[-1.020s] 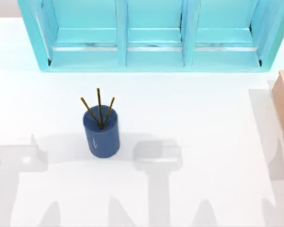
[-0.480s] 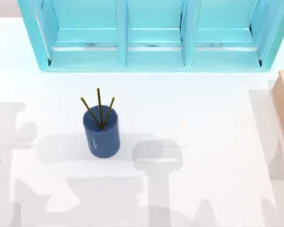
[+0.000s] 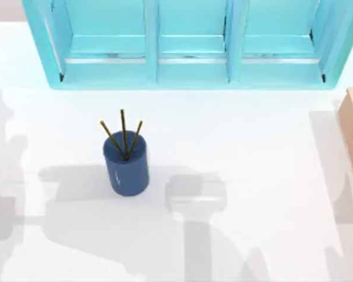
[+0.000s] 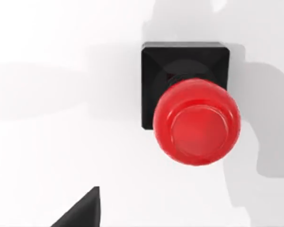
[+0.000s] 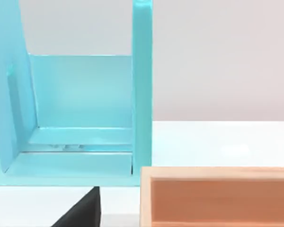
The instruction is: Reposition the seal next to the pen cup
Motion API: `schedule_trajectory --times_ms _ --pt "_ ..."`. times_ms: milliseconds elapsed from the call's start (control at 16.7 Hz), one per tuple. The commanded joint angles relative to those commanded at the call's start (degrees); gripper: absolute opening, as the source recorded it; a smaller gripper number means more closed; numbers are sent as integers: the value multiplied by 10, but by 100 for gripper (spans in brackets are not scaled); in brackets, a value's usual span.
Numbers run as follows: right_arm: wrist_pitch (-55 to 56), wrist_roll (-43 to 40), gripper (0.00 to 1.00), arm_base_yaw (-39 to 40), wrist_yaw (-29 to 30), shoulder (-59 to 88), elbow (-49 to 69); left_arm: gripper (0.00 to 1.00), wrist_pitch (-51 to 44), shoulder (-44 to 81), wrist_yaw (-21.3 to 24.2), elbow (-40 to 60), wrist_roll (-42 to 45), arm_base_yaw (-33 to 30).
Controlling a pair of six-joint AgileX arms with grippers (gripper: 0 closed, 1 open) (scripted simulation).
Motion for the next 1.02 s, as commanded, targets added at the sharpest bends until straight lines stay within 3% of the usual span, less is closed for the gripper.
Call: schedule_trajectory --times_ms 240,600,1020 --pt "0 0 100 0 0 0 0 100 -36 49 0 48 9 9" --pt "0 0 100 0 0 0 0 100 -25 49 0 37 8 6" --pt "0 0 100 0 0 0 0 100 148 89 1 -90 10 10"
